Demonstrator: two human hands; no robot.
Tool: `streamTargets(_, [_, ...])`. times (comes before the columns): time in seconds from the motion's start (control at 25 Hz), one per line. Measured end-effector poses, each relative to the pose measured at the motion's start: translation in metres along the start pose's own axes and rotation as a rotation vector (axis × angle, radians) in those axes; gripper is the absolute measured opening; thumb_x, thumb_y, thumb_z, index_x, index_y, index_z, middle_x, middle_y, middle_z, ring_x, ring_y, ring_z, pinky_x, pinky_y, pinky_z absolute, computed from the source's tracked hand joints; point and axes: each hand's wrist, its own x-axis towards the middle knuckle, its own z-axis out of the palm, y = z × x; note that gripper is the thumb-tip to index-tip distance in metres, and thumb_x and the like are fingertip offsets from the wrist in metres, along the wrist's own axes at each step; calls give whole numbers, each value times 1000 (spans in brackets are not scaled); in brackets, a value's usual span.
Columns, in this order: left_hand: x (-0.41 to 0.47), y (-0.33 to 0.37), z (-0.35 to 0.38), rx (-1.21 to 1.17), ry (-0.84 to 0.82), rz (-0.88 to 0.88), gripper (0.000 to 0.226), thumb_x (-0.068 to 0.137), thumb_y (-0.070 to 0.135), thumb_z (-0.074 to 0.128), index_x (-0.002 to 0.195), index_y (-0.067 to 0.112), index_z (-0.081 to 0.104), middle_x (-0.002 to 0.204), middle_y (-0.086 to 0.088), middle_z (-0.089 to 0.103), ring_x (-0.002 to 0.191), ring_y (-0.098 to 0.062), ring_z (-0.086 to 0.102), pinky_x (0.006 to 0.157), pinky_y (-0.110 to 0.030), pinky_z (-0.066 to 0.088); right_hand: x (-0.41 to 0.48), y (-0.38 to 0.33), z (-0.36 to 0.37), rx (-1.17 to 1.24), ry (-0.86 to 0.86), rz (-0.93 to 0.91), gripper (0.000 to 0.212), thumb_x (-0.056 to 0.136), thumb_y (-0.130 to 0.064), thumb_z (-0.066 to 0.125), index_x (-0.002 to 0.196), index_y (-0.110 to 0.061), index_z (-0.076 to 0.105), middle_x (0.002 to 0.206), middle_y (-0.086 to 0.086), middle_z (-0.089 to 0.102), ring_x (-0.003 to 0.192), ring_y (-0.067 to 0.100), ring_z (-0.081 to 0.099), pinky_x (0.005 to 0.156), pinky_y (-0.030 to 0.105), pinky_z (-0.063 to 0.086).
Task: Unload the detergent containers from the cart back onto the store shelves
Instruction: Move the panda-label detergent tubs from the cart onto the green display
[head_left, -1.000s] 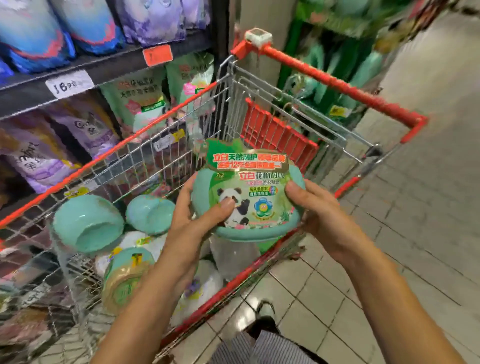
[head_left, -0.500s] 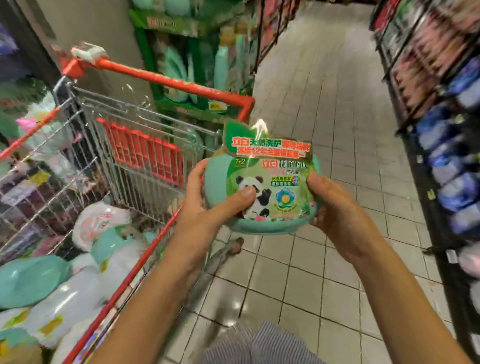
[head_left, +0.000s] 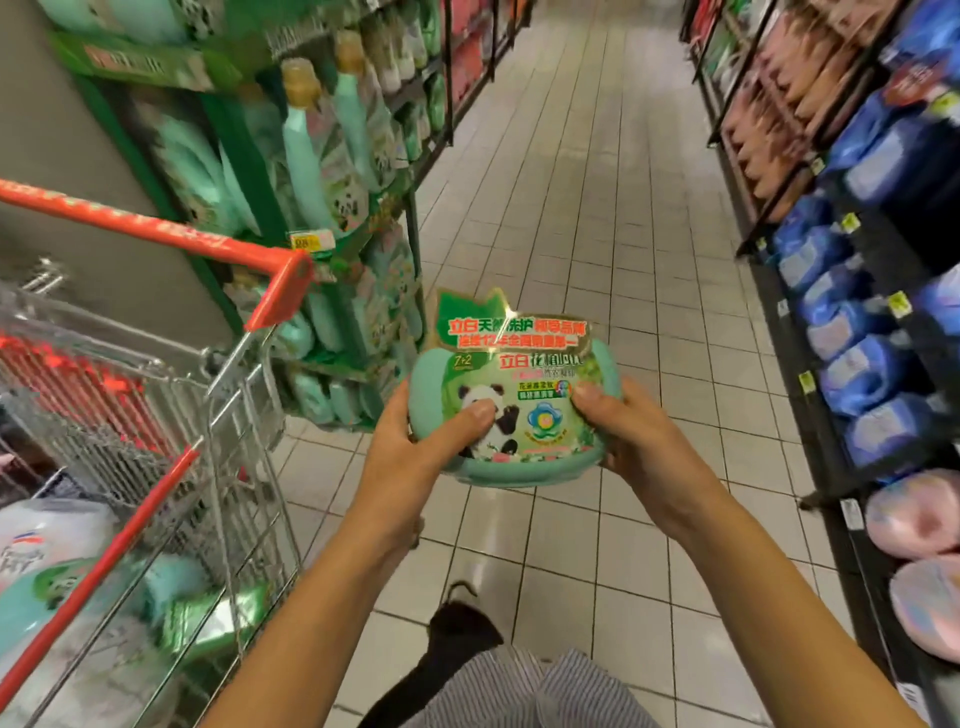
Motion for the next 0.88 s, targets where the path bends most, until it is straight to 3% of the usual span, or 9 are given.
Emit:
streamTargets(0.2, [104, 7, -1, 10, 26, 26, 71, 59, 38, 79, 124, 18, 59, 110, -2, 73, 99, -18, 70, 72, -20, 55, 101, -23, -15, 18, -8, -3, 58, 73, -39, 68, 126, -20, 55, 113, 4, 72, 101, 25, 70, 86, 40, 53])
streamTargets(0.32, [168, 20, -6, -6, 27, 33, 65, 64, 31, 78, 125, 20, 59, 111, -2, 73, 101, -20, 70, 71, -20, 55, 164, -45, -17, 32, -19, -4, 55, 72, -39, 69, 122, -22, 56, 110, 2, 73, 98, 24, 71, 82, 35, 55])
streamTargets(0.56, [262, 45, -16, -16, 78, 110, 73, 62, 39, 77, 129, 19, 55, 114, -3, 72, 101, -19, 70, 72, -19, 56, 275, -80, -13, 25, -76, 5, 64, 69, -41, 71, 127, -20, 54, 110, 4, 73, 98, 24, 71, 83, 39, 54])
streamTargets(0.72, [305, 47, -22, -45, 236, 140, 77, 58, 37, 79, 129, 22, 54, 113, -1, 72, 101, -17, 70, 73, -19, 56, 351, -92, -7, 42, -156, 53, 66, 69, -59, 65, 122, -20, 59, 110, 5, 72, 102, 28, 69, 92, 49, 52])
streamTargets(0.88, [353, 52, -29, -78, 437, 177, 81, 56, 32, 82, 130, 23, 53, 110, 1, 73, 97, -15, 71, 68, -20, 57, 438, -106, 7, -3, -334, 101, 62, 72, -59, 62, 121, -21, 60, 110, 4, 73, 102, 27, 70, 96, 55, 49])
